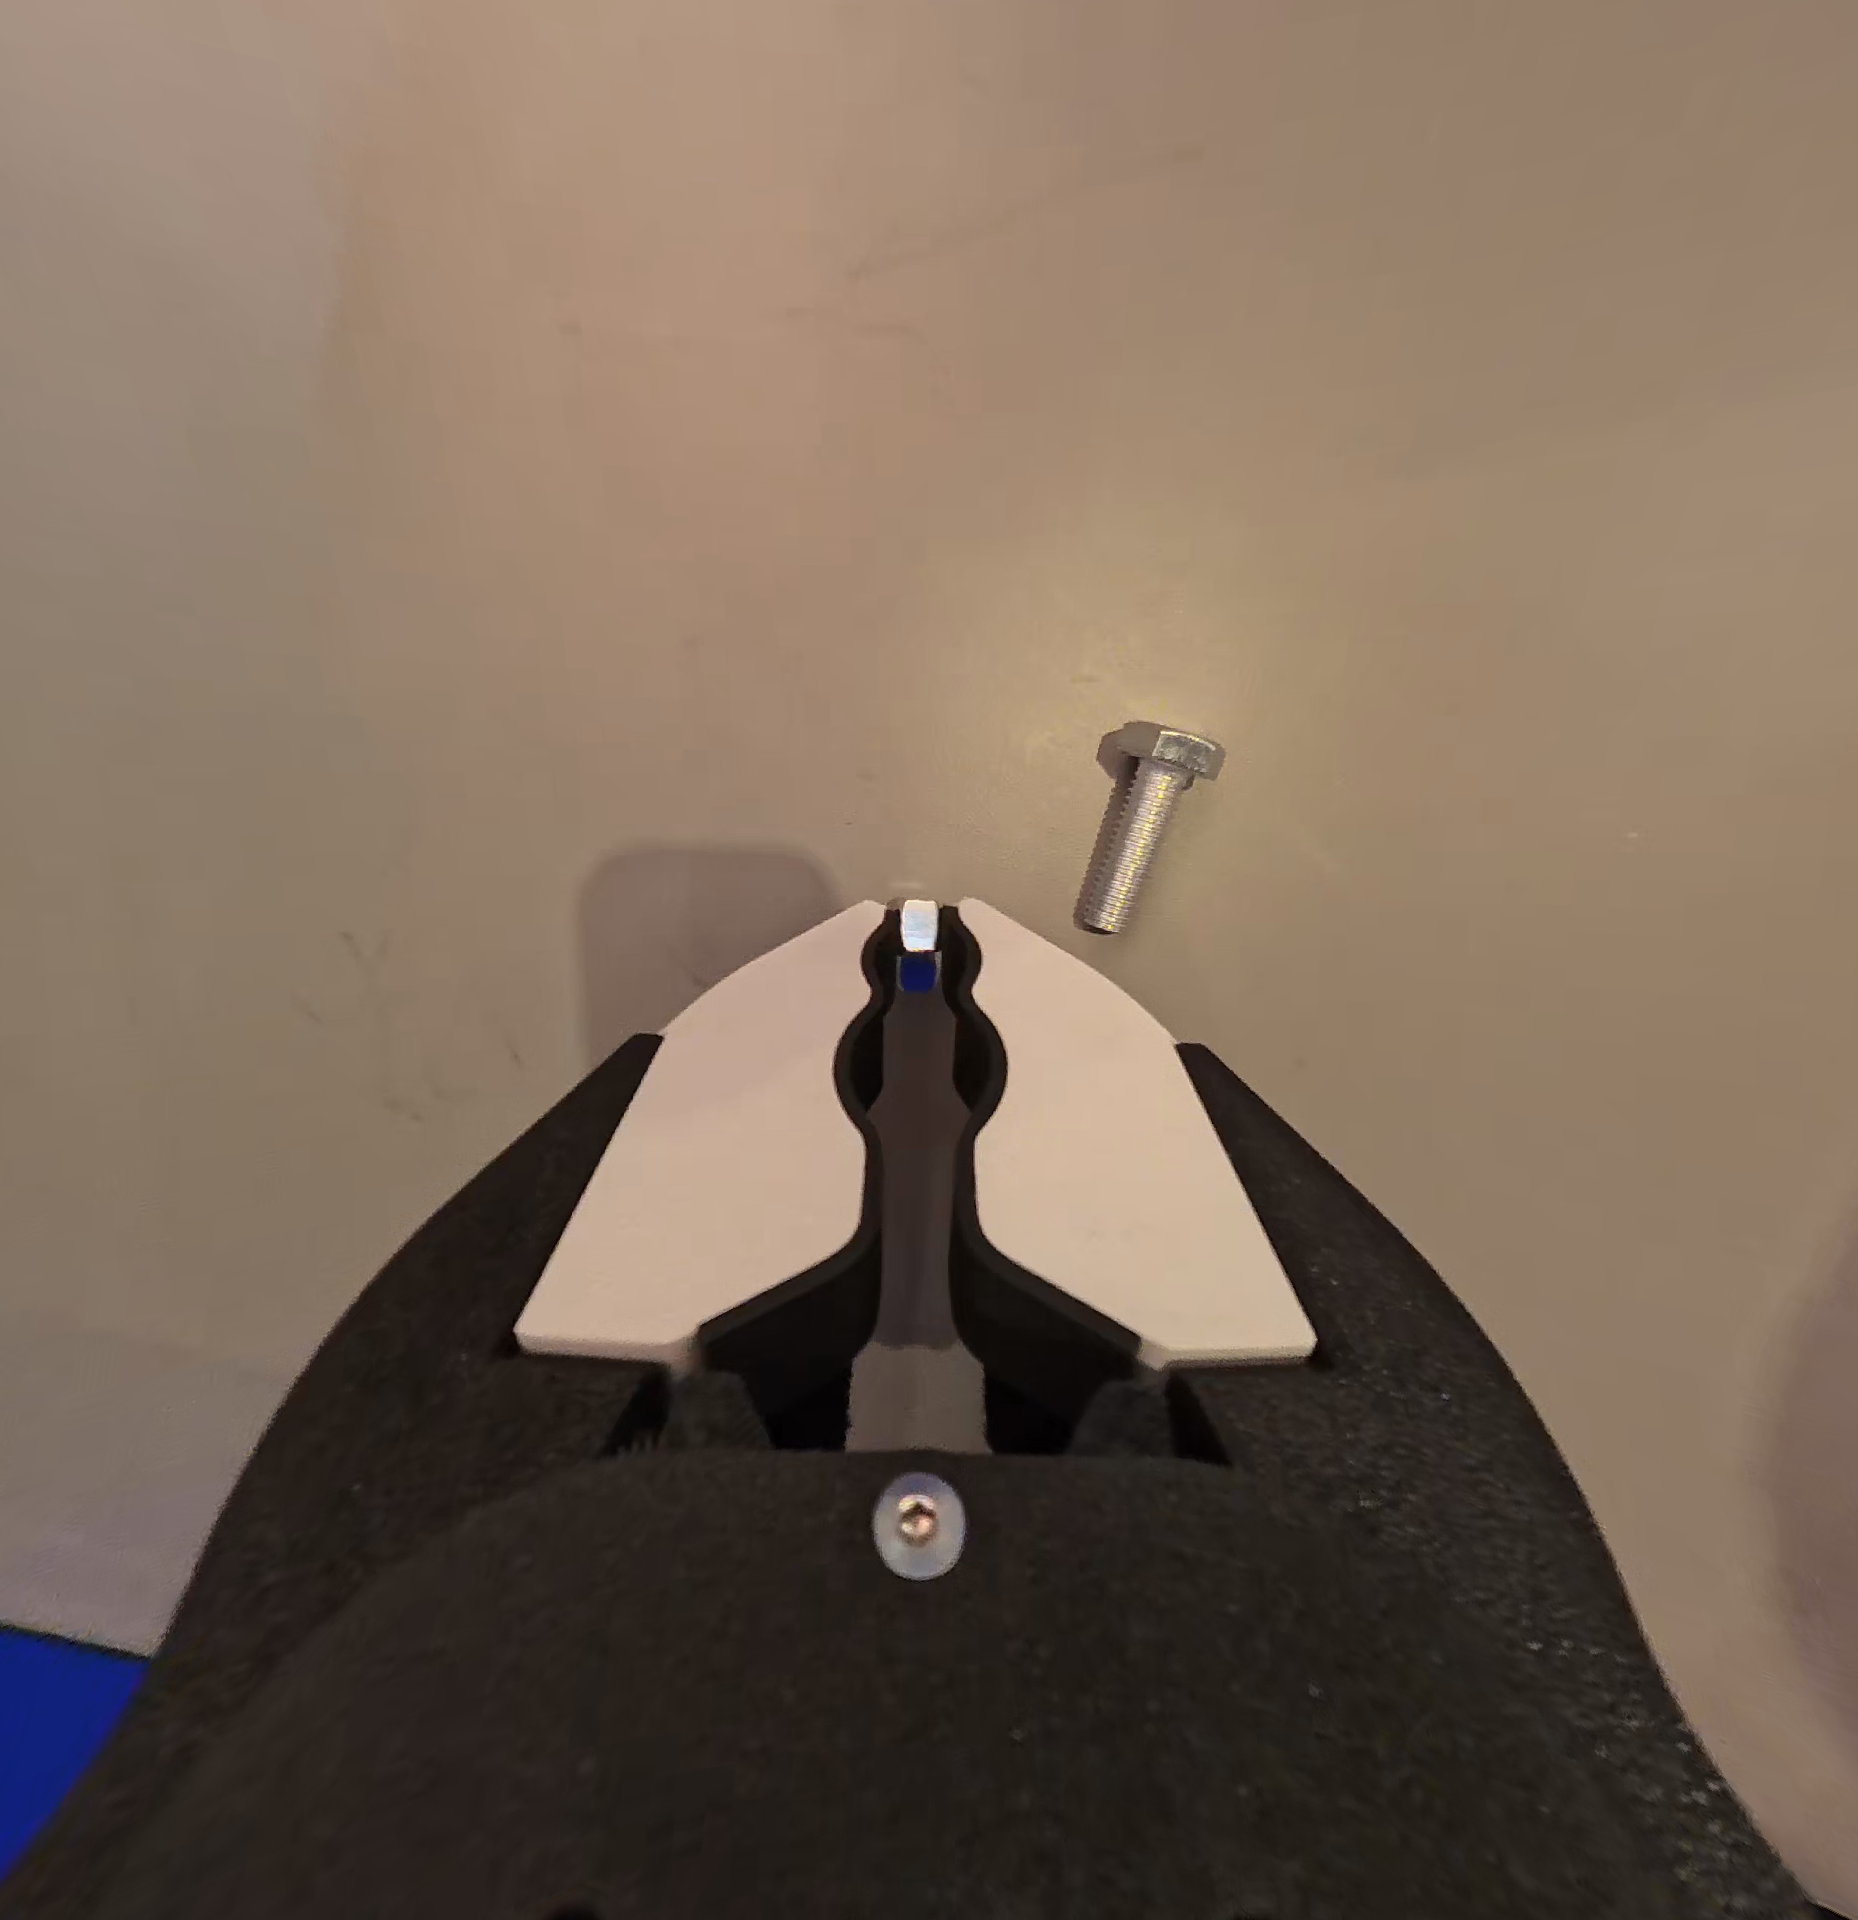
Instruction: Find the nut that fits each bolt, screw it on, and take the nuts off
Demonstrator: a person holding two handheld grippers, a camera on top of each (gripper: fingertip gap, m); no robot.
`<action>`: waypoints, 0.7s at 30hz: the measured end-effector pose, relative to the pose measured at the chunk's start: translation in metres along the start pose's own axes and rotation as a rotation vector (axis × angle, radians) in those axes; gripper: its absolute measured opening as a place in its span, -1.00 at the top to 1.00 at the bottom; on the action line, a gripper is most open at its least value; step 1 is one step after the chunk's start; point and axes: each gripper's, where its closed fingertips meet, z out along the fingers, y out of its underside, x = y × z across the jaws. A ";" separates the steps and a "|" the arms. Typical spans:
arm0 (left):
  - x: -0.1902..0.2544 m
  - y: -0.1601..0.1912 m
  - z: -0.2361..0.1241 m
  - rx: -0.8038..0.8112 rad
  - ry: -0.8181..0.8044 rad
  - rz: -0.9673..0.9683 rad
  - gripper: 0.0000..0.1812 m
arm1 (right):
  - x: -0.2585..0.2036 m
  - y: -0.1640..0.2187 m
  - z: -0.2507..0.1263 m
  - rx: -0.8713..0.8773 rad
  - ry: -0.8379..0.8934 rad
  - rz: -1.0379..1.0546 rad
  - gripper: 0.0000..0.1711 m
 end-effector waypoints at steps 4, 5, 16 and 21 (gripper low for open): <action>-0.001 -0.001 0.000 0.005 0.001 -0.017 0.92 | -0.004 0.002 0.003 -0.013 -0.007 -0.011 0.36; -0.002 -0.001 0.000 0.007 0.003 -0.025 0.92 | -0.004 0.002 0.004 -0.018 -0.008 -0.017 0.36; 0.016 -0.044 -0.009 0.281 0.249 -0.207 0.92 | -0.031 -0.007 0.012 -0.028 -0.065 -0.073 0.36; 0.028 -0.061 0.000 0.340 0.251 -0.174 0.92 | -0.061 -0.015 0.021 -0.028 -0.140 -0.102 0.36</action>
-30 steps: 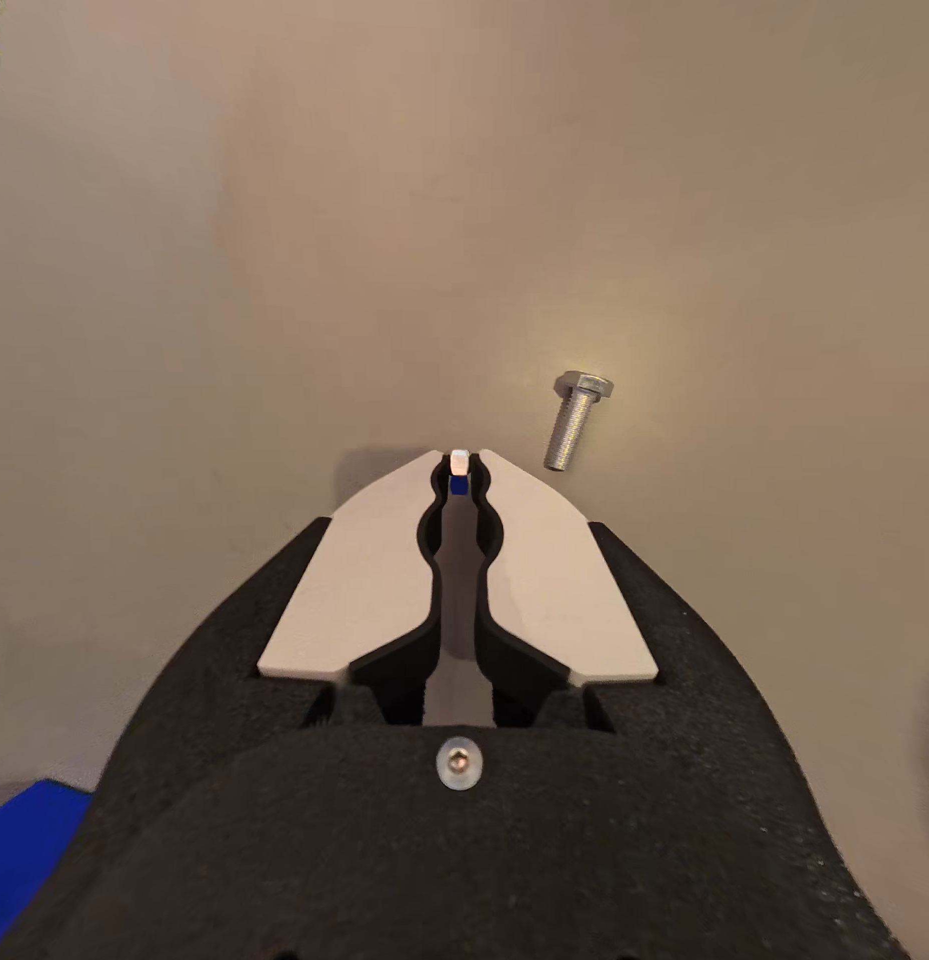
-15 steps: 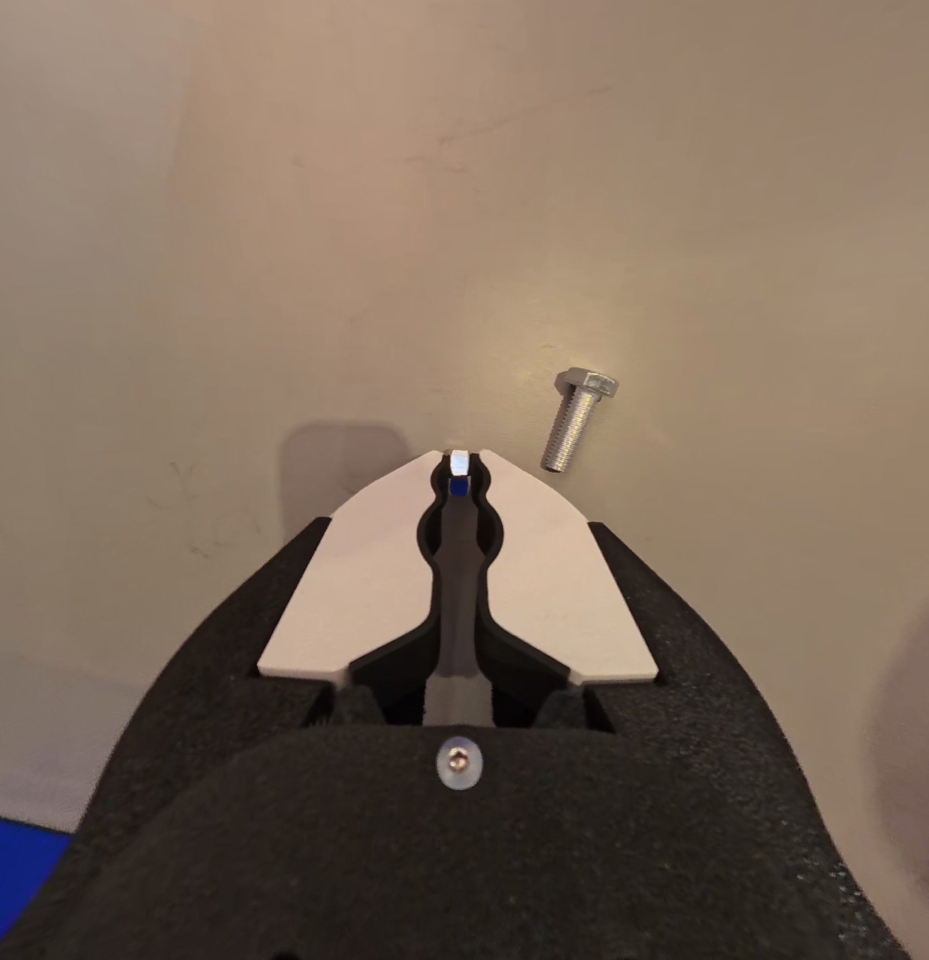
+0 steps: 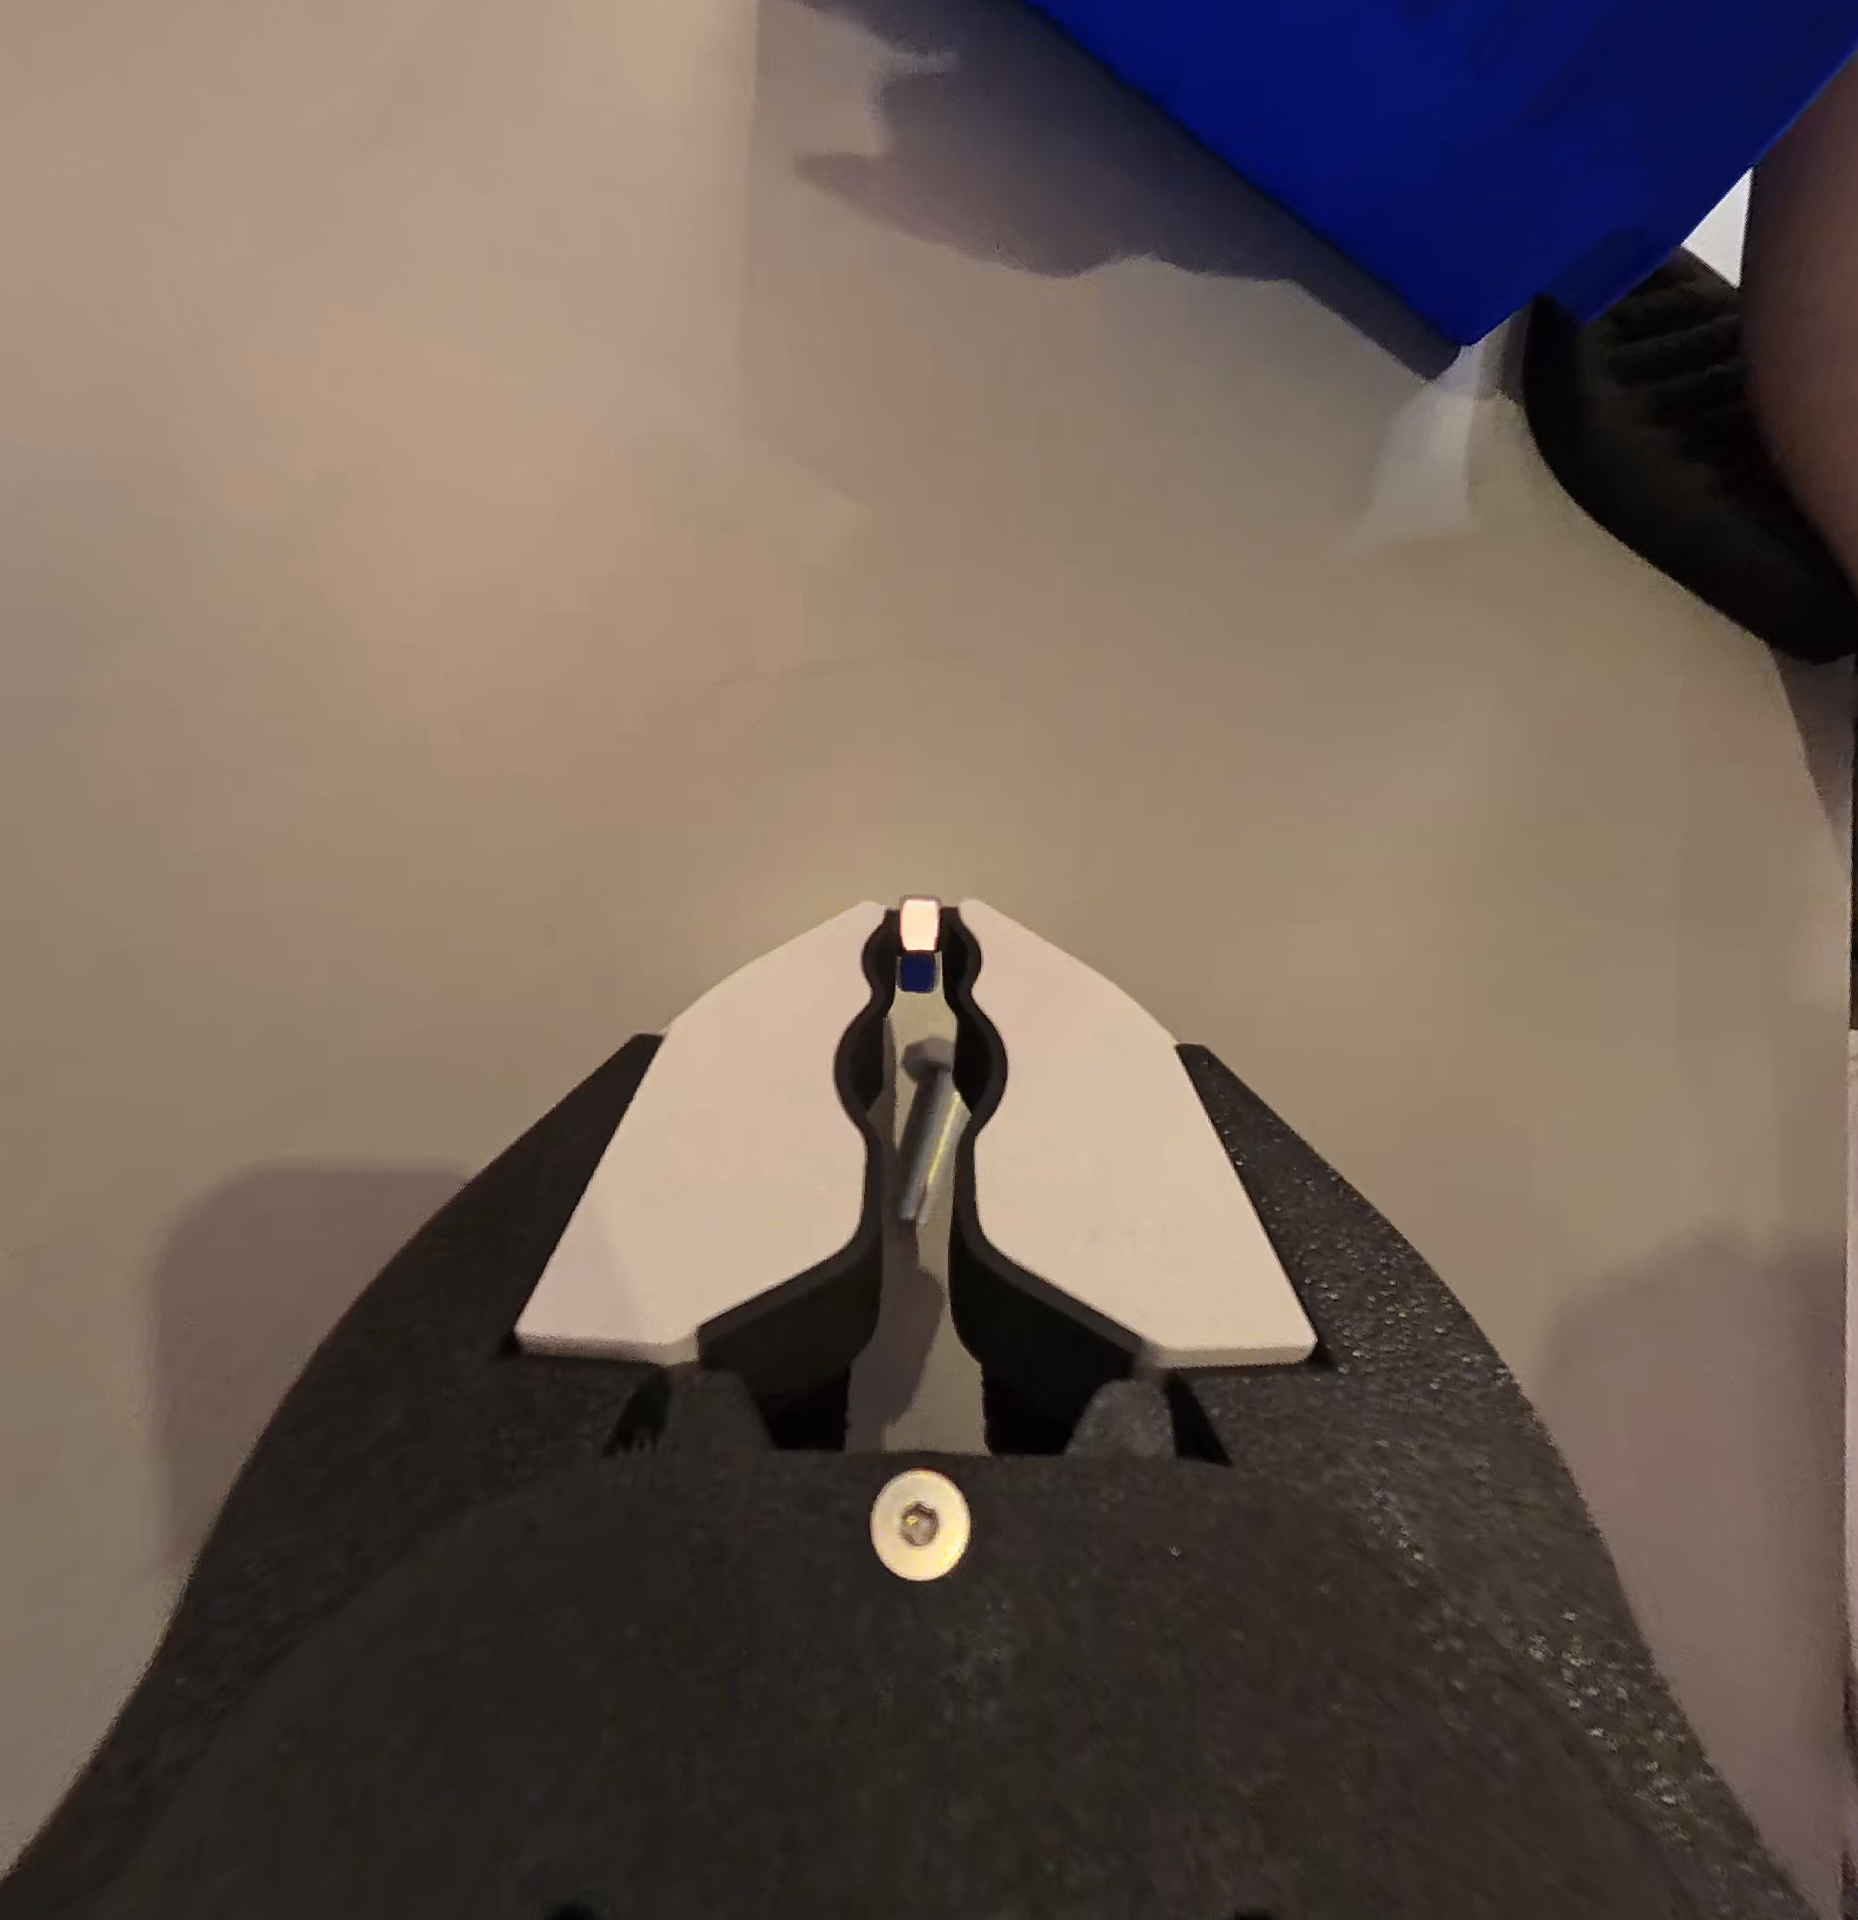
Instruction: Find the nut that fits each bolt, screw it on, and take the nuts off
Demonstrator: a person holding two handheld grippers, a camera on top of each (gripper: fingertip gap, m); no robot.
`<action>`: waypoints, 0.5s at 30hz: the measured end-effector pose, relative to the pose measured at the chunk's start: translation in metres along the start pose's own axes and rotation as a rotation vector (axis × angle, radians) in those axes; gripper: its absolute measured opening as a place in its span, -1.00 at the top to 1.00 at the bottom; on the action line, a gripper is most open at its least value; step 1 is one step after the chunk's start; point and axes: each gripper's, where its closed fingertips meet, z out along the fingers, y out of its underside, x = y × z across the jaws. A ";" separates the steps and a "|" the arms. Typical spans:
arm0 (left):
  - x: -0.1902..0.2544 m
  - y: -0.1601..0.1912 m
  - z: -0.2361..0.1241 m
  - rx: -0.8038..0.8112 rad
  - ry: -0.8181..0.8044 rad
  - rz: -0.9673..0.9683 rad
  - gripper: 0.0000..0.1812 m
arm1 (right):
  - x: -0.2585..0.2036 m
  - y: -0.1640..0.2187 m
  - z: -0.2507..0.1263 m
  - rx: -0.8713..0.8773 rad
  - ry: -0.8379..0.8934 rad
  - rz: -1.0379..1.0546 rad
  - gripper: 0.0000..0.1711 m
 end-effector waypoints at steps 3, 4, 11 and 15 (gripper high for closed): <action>0.005 0.005 0.007 -0.033 0.031 -0.021 0.92 | -0.017 -0.006 0.008 -0.001 -0.040 -0.028 0.36; 0.001 0.008 0.009 -0.041 0.015 -0.018 0.92 | -0.023 -0.008 0.010 0.000 -0.054 -0.035 0.36; -0.010 0.016 0.014 -0.053 0.048 -0.121 0.92 | -0.032 0.003 0.020 -0.137 0.007 -0.199 0.38; -0.017 0.016 0.011 -0.038 0.028 -0.133 0.78 | -0.026 -0.001 0.015 -0.174 0.098 -0.319 0.39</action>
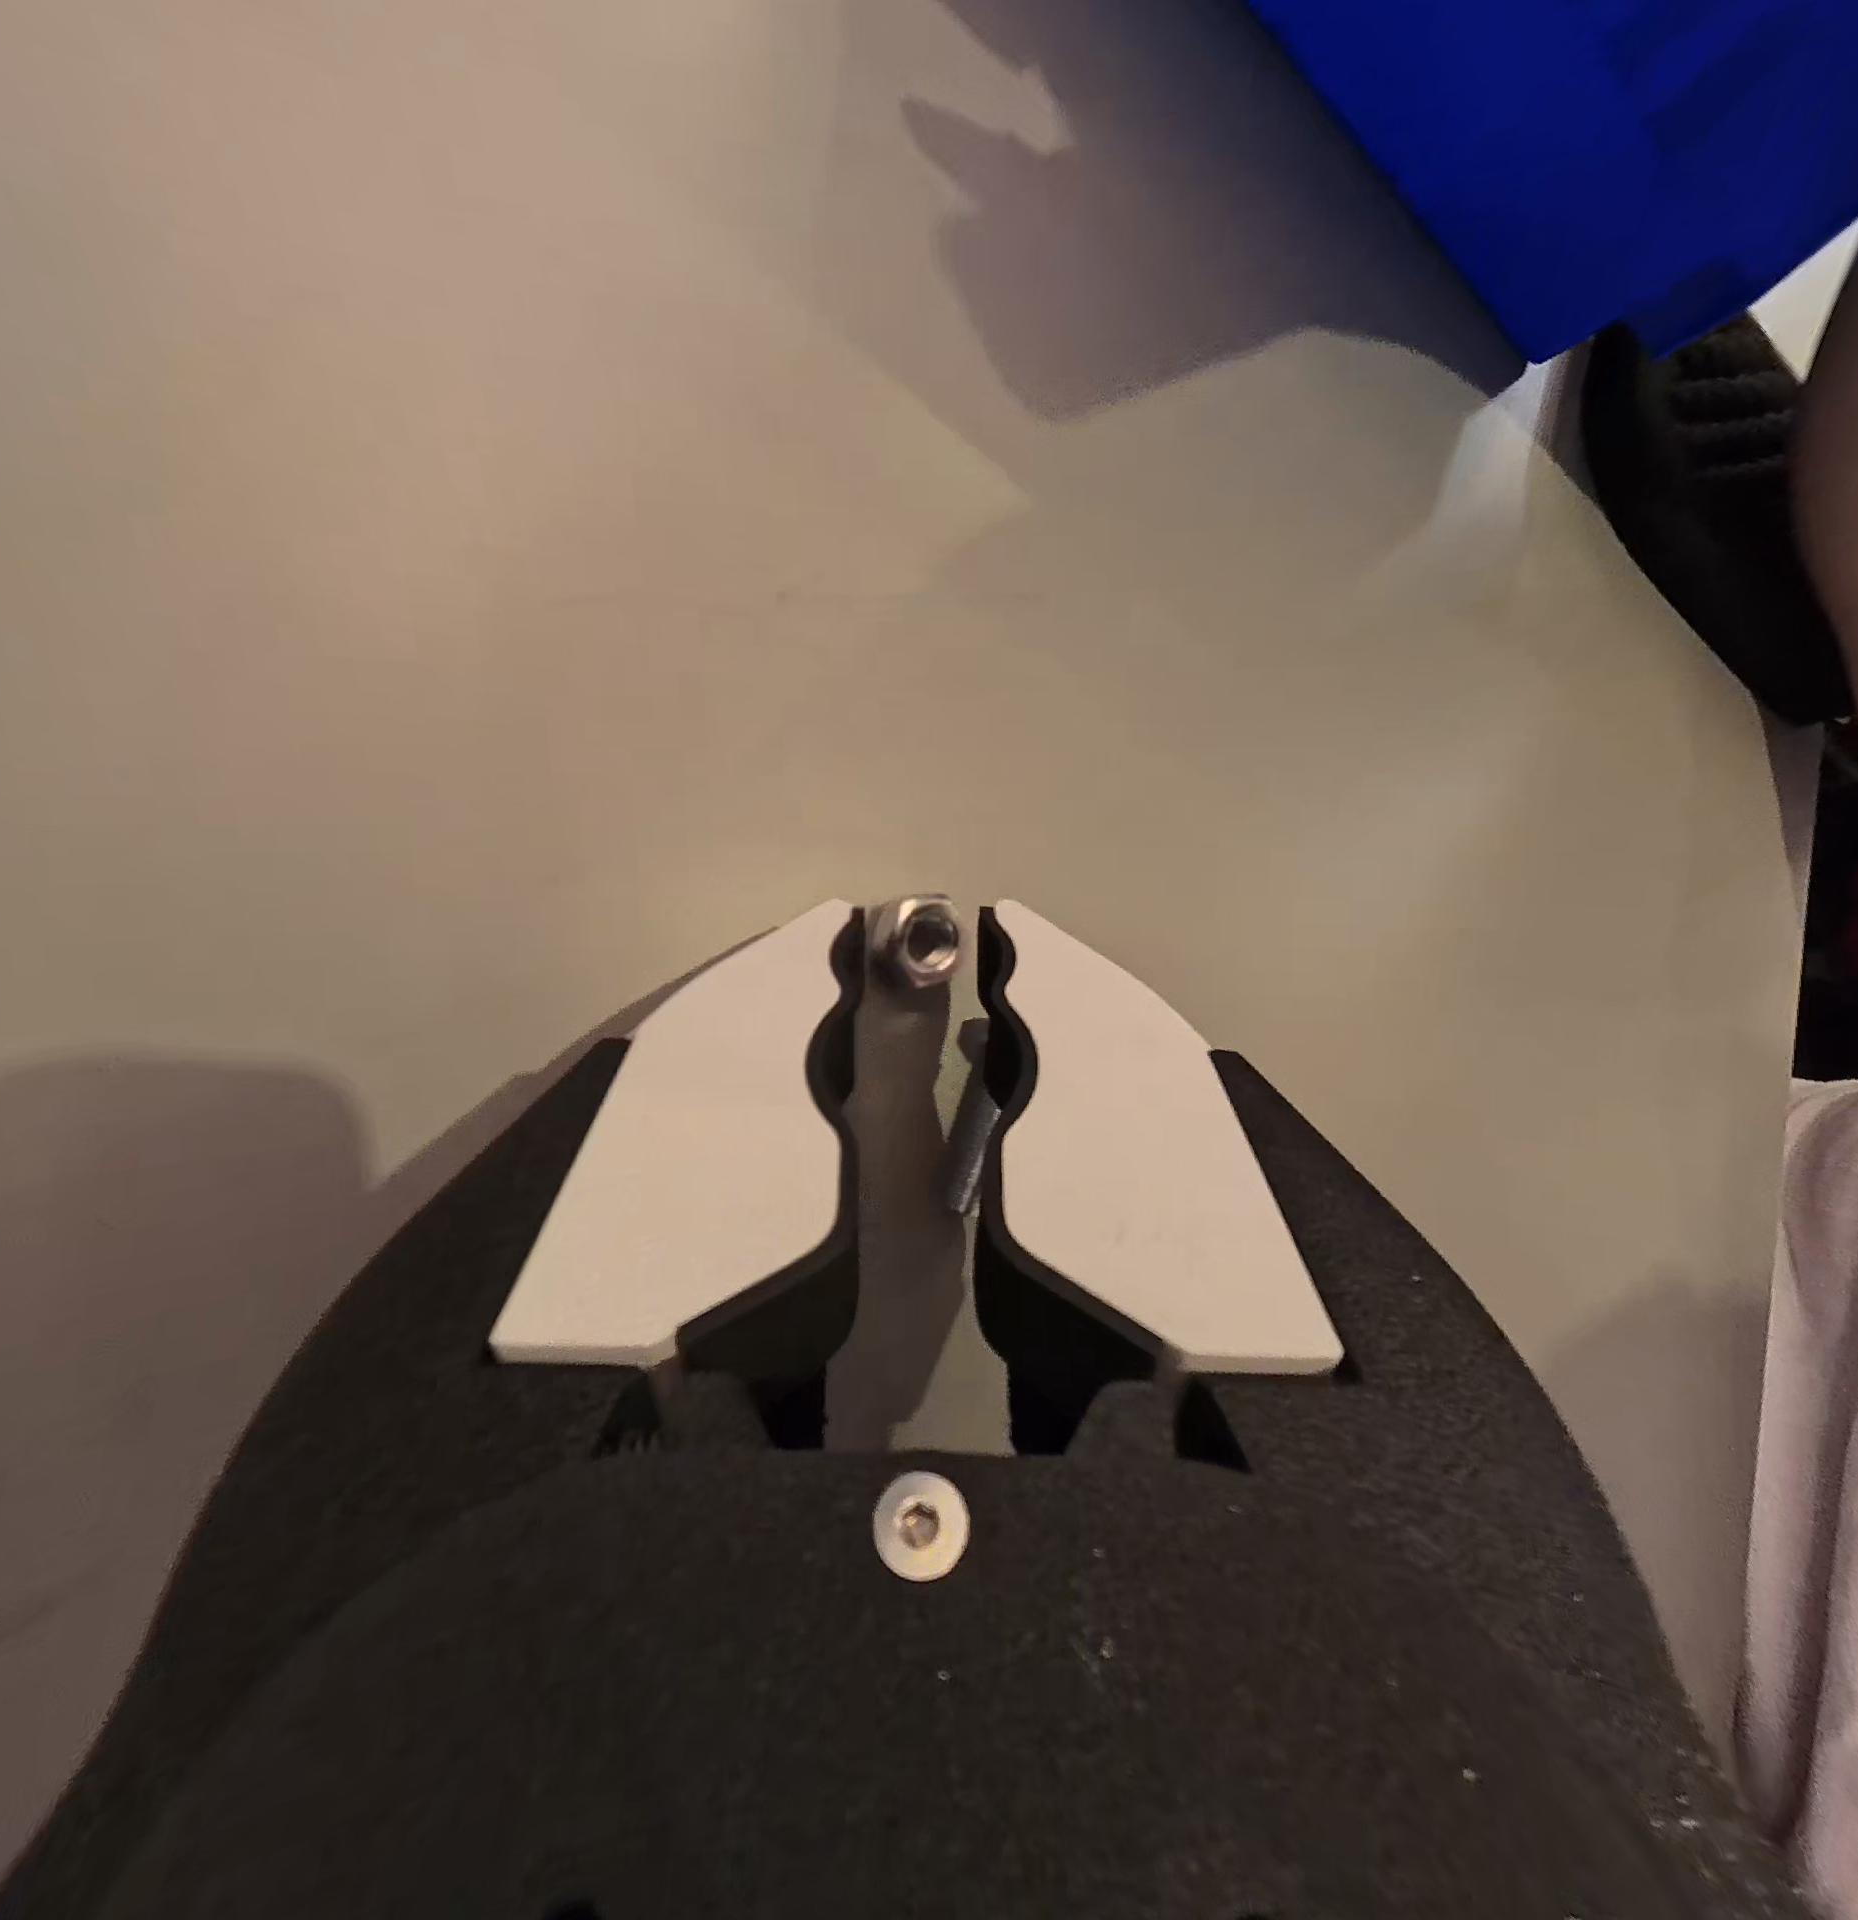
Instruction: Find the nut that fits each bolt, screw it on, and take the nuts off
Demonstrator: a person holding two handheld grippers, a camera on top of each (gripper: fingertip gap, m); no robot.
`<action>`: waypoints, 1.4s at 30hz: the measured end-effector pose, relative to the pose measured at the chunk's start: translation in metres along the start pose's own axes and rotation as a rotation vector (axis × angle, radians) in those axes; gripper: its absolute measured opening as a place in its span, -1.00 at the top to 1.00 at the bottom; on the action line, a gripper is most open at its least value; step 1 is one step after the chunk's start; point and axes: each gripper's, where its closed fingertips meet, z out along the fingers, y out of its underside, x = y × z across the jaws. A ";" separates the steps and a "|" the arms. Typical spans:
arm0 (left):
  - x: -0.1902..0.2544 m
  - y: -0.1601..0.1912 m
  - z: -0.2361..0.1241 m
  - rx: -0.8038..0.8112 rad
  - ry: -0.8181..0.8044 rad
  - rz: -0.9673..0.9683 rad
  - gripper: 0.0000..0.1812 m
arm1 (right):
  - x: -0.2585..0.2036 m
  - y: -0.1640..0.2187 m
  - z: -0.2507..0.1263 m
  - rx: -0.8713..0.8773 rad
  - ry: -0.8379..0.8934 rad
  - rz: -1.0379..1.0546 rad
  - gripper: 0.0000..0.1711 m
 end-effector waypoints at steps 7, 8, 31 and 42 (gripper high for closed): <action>-0.015 -0.018 -0.030 0.090 -0.109 -0.031 0.66 | -0.056 -0.058 -0.015 0.138 -0.131 -0.141 0.41; -0.021 -0.025 -0.042 0.130 -0.156 -0.041 0.66 | -0.081 -0.072 -0.016 0.193 -0.225 -0.152 0.44; -0.066 -0.046 -0.168 0.317 -0.607 -0.009 0.67 | -0.262 -0.090 0.060 -0.006 -0.776 -0.226 0.88; 0.011 -0.090 -0.151 0.605 -0.195 0.151 0.65 | -0.152 -0.177 -0.037 0.611 -0.937 0.373 0.89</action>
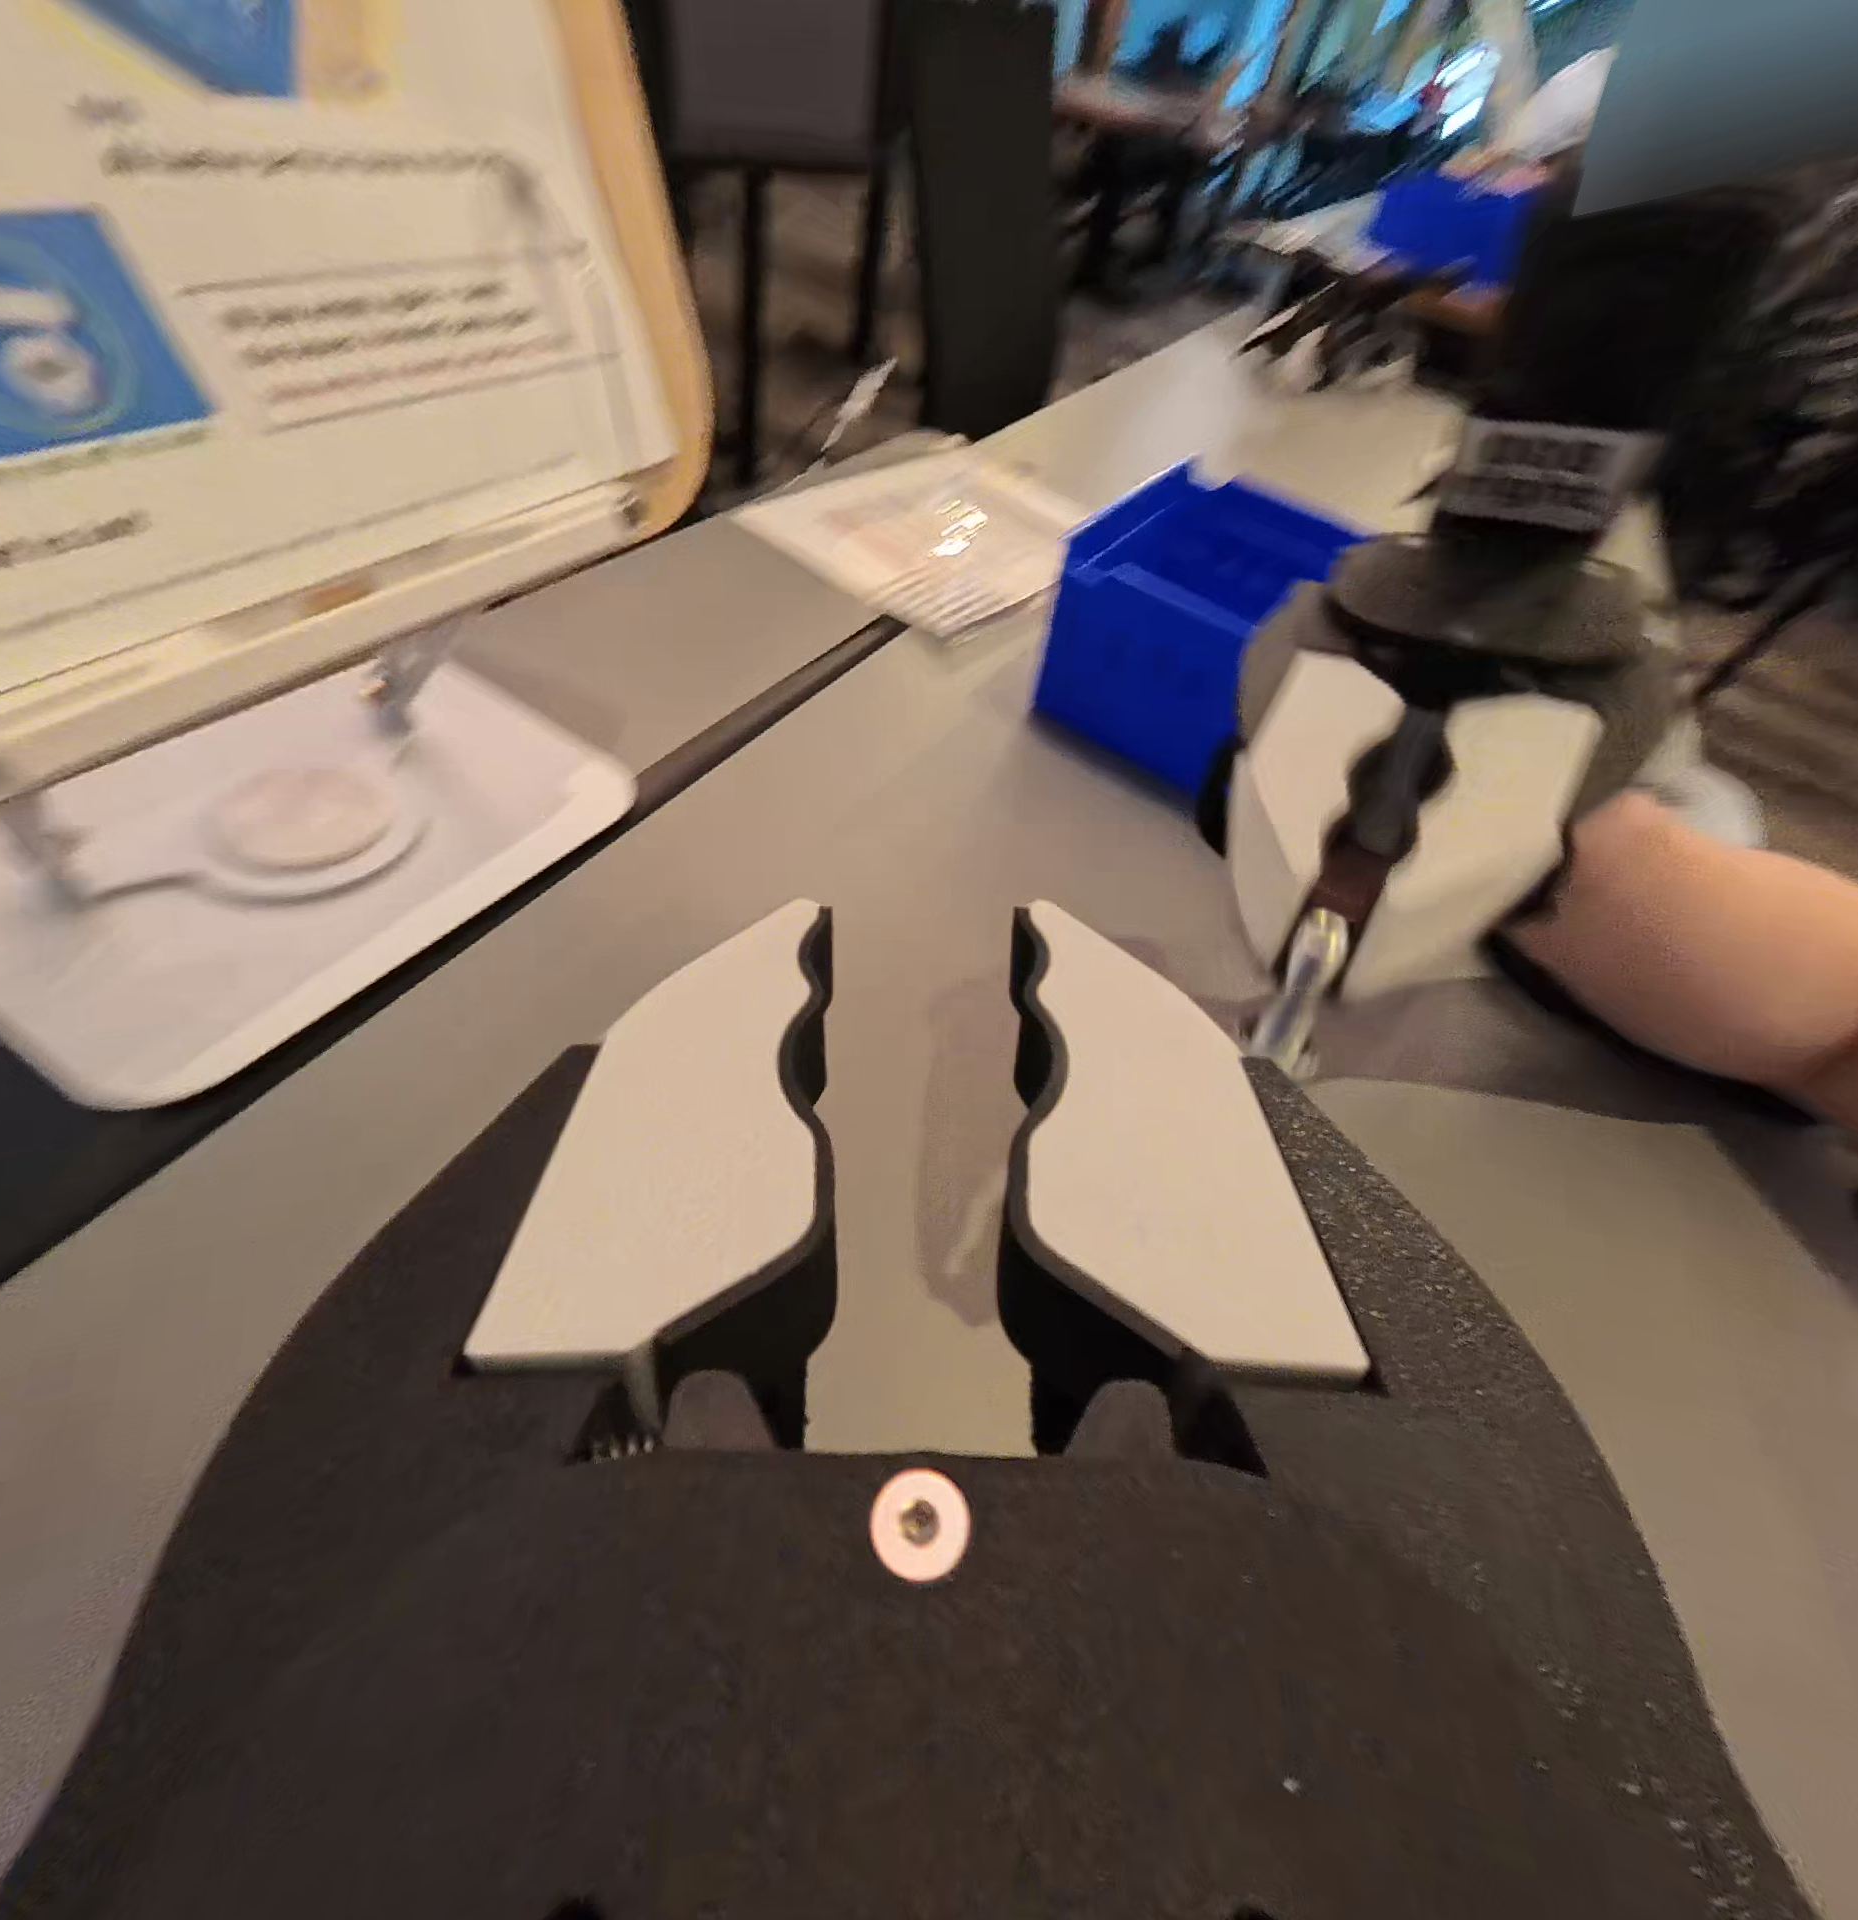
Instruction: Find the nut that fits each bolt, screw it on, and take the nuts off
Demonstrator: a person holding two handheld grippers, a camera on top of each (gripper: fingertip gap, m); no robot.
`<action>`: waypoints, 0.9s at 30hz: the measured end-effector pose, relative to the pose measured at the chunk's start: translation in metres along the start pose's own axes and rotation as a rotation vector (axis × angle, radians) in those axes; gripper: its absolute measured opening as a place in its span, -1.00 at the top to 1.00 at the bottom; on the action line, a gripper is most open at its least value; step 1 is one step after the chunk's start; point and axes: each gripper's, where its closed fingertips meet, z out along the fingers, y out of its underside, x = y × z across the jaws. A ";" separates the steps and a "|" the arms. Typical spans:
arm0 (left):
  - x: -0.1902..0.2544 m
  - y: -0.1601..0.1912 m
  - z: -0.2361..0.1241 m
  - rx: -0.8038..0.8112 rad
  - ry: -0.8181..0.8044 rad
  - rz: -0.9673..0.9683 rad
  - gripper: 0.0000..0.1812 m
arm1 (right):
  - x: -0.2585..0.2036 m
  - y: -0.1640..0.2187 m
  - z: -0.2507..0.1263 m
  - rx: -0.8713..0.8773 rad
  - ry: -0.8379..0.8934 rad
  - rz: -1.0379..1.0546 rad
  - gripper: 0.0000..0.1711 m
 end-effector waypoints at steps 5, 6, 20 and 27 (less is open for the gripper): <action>0.061 -0.016 0.005 0.165 0.310 0.034 0.63 | -0.004 -0.044 -0.053 0.199 0.035 0.004 0.90; 0.073 -0.019 0.005 0.203 0.359 0.054 0.61 | -0.006 -0.046 -0.056 0.208 0.040 -0.006 0.90; 0.131 -0.008 0.021 0.216 0.365 0.273 0.53 | -0.044 -0.044 -0.040 0.106 0.050 -0.231 0.89; 0.138 -0.002 0.025 0.211 0.399 0.270 0.61 | -0.048 -0.040 -0.034 0.083 0.052 -0.280 0.90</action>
